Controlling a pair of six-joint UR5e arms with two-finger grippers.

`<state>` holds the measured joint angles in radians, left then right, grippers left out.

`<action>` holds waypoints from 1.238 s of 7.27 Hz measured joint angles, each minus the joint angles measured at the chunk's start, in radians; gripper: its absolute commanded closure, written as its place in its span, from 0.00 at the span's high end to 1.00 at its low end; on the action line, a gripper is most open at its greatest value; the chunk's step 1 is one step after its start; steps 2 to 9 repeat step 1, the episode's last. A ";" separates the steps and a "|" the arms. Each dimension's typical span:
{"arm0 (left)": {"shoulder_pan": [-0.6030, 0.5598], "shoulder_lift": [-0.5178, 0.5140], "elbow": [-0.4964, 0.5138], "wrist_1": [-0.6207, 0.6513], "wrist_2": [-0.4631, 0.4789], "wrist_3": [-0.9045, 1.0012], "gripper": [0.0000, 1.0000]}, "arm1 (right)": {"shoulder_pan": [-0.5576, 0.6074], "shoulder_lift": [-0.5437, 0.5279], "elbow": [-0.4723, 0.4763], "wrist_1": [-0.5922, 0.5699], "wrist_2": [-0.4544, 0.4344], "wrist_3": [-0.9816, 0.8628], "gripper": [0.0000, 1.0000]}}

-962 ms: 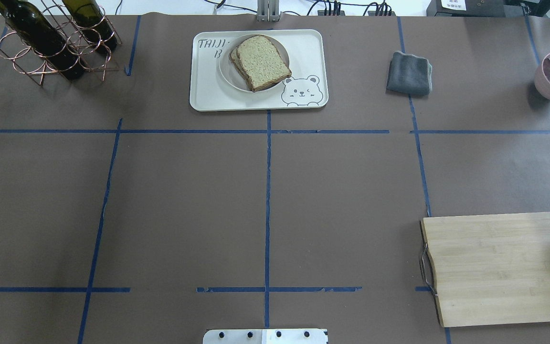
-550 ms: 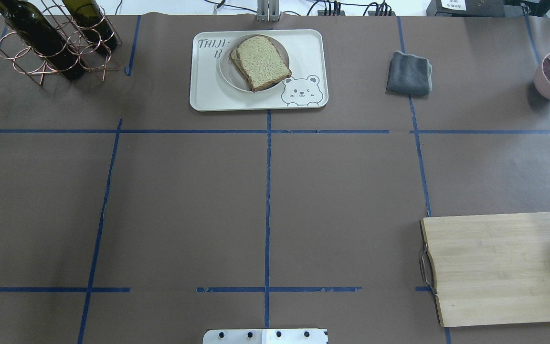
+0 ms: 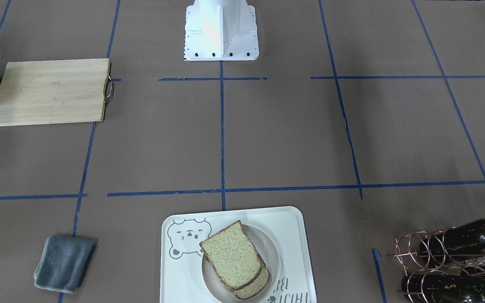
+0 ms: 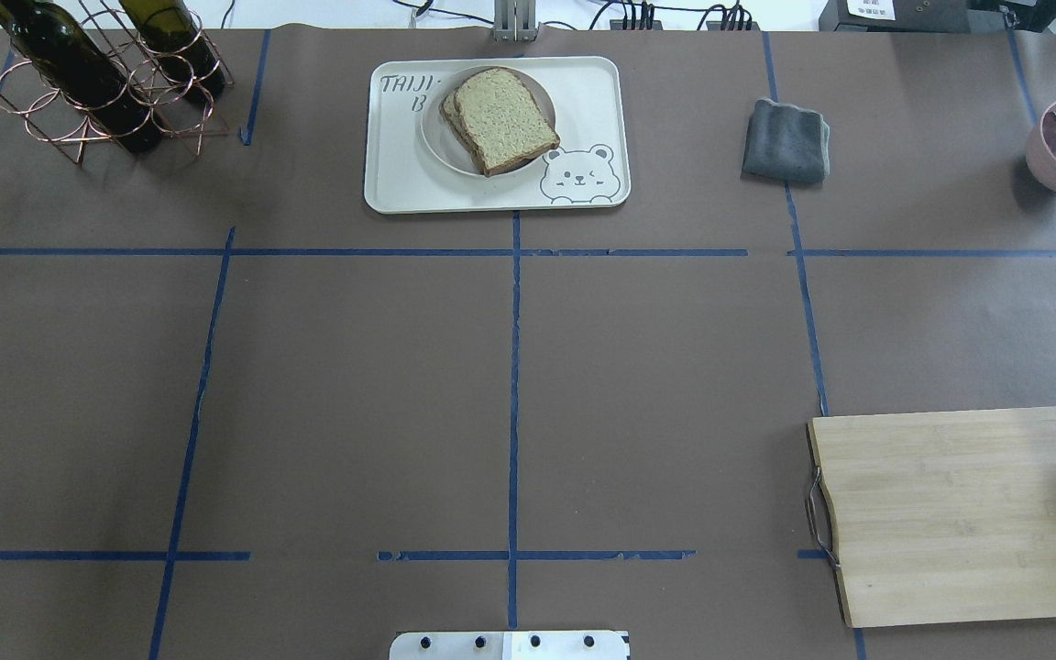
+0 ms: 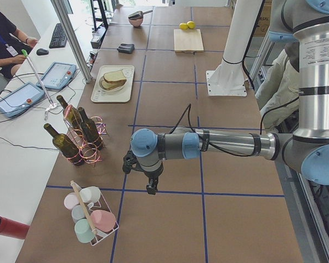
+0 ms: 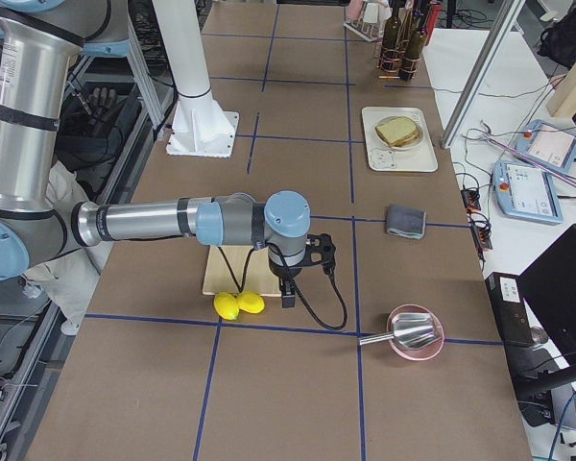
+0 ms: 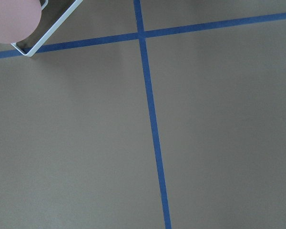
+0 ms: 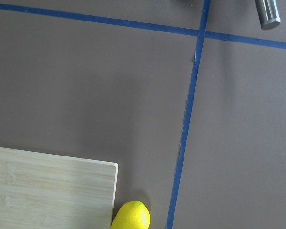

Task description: Make sandwich and place on tray

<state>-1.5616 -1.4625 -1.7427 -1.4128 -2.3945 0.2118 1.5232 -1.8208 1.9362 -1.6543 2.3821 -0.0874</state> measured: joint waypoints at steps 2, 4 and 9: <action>0.000 -0.002 0.003 0.000 0.000 0.000 1.00 | 0.000 0.000 -0.002 0.000 0.001 0.000 1.00; 0.000 -0.002 0.003 0.000 0.000 0.000 1.00 | 0.000 0.000 -0.002 0.000 0.001 0.000 1.00; 0.000 -0.002 0.003 0.000 0.000 0.000 1.00 | 0.000 0.000 -0.002 0.000 0.001 0.000 1.00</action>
